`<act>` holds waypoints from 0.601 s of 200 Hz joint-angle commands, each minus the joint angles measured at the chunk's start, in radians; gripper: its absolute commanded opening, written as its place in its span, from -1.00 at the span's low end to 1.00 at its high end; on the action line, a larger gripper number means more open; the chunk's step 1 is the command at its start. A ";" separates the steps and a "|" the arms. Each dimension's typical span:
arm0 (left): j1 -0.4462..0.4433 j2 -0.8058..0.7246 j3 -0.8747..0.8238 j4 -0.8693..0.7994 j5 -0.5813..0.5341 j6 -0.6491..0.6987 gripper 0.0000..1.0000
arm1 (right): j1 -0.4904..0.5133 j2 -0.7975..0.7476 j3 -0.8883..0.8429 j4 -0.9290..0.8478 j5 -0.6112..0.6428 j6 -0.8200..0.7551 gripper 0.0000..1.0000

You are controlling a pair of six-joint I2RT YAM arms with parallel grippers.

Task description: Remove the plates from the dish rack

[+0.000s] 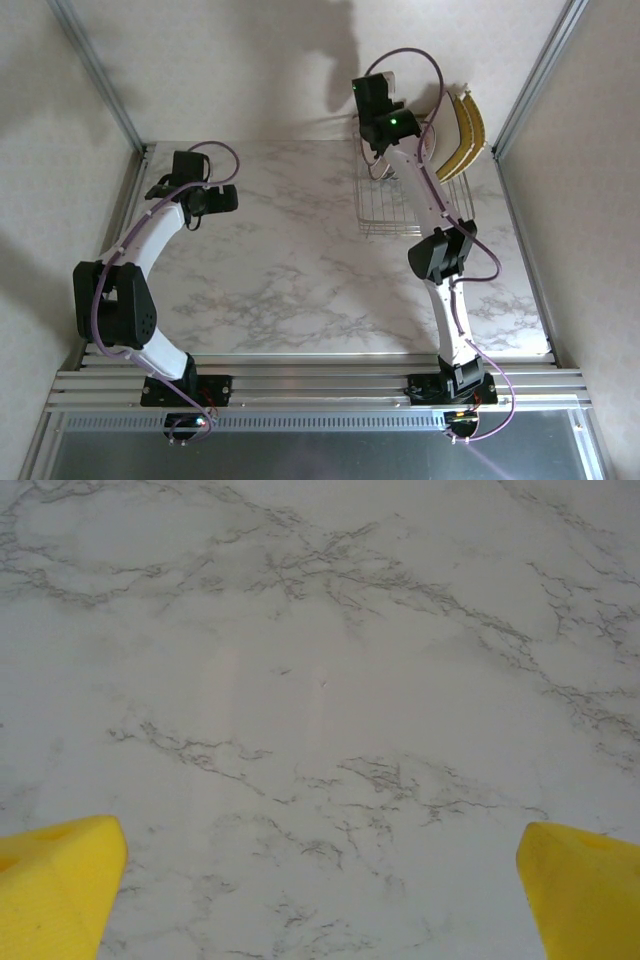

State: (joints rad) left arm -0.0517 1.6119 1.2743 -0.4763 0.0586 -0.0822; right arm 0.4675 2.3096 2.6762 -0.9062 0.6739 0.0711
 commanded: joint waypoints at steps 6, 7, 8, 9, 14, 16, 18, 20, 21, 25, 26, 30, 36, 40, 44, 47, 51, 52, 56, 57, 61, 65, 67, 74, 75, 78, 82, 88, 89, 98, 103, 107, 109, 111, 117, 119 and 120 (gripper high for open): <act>-0.006 0.021 0.004 -0.018 -0.026 -0.008 0.99 | 0.033 -0.122 -0.030 0.007 0.027 0.006 -1.00; -0.006 0.021 0.004 -0.018 -0.026 -0.008 0.99 | 0.035 -0.124 -0.031 0.007 0.025 0.007 -1.00; -0.006 0.022 0.005 -0.018 -0.026 -0.008 0.99 | 0.035 -0.127 -0.035 0.006 0.024 0.008 -1.00; -0.006 0.022 0.004 -0.018 -0.026 -0.009 0.99 | 0.035 -0.129 -0.038 0.007 0.024 0.008 -1.00; -0.007 0.024 0.006 -0.018 -0.026 -0.008 0.99 | 0.037 -0.143 -0.054 0.007 0.018 0.013 -1.00; -0.007 0.025 0.007 -0.018 -0.024 -0.008 0.99 | 0.037 -0.149 -0.061 0.007 0.016 0.014 -1.00; -0.007 0.026 0.008 -0.017 -0.024 -0.008 0.99 | 0.039 -0.154 -0.068 0.006 0.014 0.016 -1.00; -0.007 0.025 0.007 -0.016 -0.023 -0.008 0.99 | 0.040 -0.160 -0.077 0.007 0.011 0.019 -1.00; -0.006 0.026 0.007 -0.016 -0.023 -0.008 0.99 | 0.041 -0.162 -0.080 0.007 0.011 0.021 -1.00; -0.007 0.028 0.008 -0.015 -0.022 -0.009 0.99 | 0.041 -0.173 -0.095 0.006 0.004 0.026 -1.00; -0.007 0.028 0.009 -0.015 -0.023 -0.010 0.99 | 0.042 -0.176 -0.099 0.007 0.003 0.028 -1.00; -0.008 0.029 0.009 -0.015 -0.023 -0.010 0.99 | 0.042 -0.188 -0.113 0.006 -0.008 0.037 -1.00; -0.007 0.029 0.010 -0.016 -0.023 -0.011 0.99 | 0.042 -0.204 -0.141 0.008 -0.035 0.052 -1.00; -0.007 0.029 0.012 -0.016 -0.023 -0.011 0.99 | 0.043 -0.216 -0.159 0.010 -0.058 0.063 -1.00; -0.007 0.029 0.012 -0.014 -0.023 -0.011 0.99 | 0.042 -0.230 -0.186 0.019 -0.084 0.073 -1.00; -0.007 0.029 0.013 -0.014 -0.022 -0.011 0.99 | 0.042 -0.241 -0.205 0.026 -0.106 0.079 -1.00; -0.007 0.028 0.014 -0.015 -0.021 -0.011 0.99 | 0.042 -0.253 -0.235 0.038 -0.141 0.089 -1.00; -0.007 0.028 0.015 -0.015 -0.020 -0.011 0.99 | 0.041 -0.258 -0.241 0.041 -0.151 0.091 -1.00; -0.008 0.028 0.016 -0.013 -0.019 -0.011 0.99 | 0.040 -0.275 -0.272 0.056 -0.201 0.101 -1.00; -0.007 0.027 0.016 -0.012 -0.018 -0.011 0.99 | 0.040 -0.278 -0.281 0.062 -0.213 0.102 -1.00; -0.007 0.028 0.017 -0.013 -0.015 -0.010 0.99 | 0.037 -0.295 -0.315 0.080 -0.271 0.111 -1.00; -0.006 0.028 0.018 -0.012 -0.010 -0.010 0.99 | 0.034 -0.312 -0.355 0.102 -0.328 0.122 -1.00; -0.006 0.028 0.019 -0.010 -0.008 -0.009 0.99 | 0.032 -0.321 -0.373 0.115 -0.359 0.128 -1.00; -0.007 0.027 0.019 -0.007 0.002 -0.007 0.99 | 0.024 -0.349 -0.433 0.170 -0.458 0.155 -1.00; -0.007 0.027 0.019 -0.006 0.005 -0.007 0.99 | 0.022 -0.354 -0.444 0.176 -0.479 0.158 -1.00; -0.007 0.029 0.020 -0.006 0.009 -0.006 0.99 | 0.017 -0.365 -0.478 0.198 -0.526 0.168 -1.00; -0.006 0.029 0.020 -0.003 0.018 -0.005 0.99 | 0.011 -0.382 -0.519 0.231 -0.598 0.184 -1.00; -0.007 0.030 0.022 0.000 0.033 -0.003 0.99 | -0.001 -0.407 -0.591 0.297 -0.694 0.212 -1.00; -0.007 0.030 0.022 0.002 0.035 -0.002 0.99 | -0.003 -0.411 -0.603 0.307 -0.709 0.216 -1.00; -0.007 0.032 0.022 0.011 0.064 -0.001 0.99 | -0.022 -0.437 -0.711 0.410 -0.854 0.269 -1.00; -0.004 0.032 0.020 0.018 0.084 0.002 0.99 | -0.030 -0.449 -0.764 0.462 -0.923 0.294 -1.00; -0.005 0.031 0.020 0.024 0.102 0.004 0.99 | -0.035 -0.455 -0.804 0.501 -0.963 0.314 -1.00; -0.004 0.031 0.019 0.027 0.111 0.003 0.99 | -0.037 -0.457 -0.825 0.521 -0.979 0.325 -1.00; -0.003 0.031 0.018 0.031 0.121 0.003 0.99 | -0.039 -0.459 -0.842 0.540 -0.997 0.333 -1.00; 0.001 0.030 0.013 0.046 0.157 0.000 0.99 | -0.044 -0.463 -0.889 0.586 -1.046 0.349 -1.00; 0.002 0.029 0.012 0.051 0.170 0.000 0.99 | -0.045 -0.463 -0.905 0.601 -1.059 0.353 -1.00; 0.003 0.028 0.011 0.054 0.177 -0.001 0.99 | -0.044 -0.464 -0.913 0.609 -1.063 0.355 -1.00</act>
State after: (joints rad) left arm -0.0517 1.6337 1.2743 -0.4679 0.1093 -0.0818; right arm 0.4496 1.8904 1.9137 -0.6147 -0.0082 0.2813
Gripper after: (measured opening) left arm 0.996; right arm 0.106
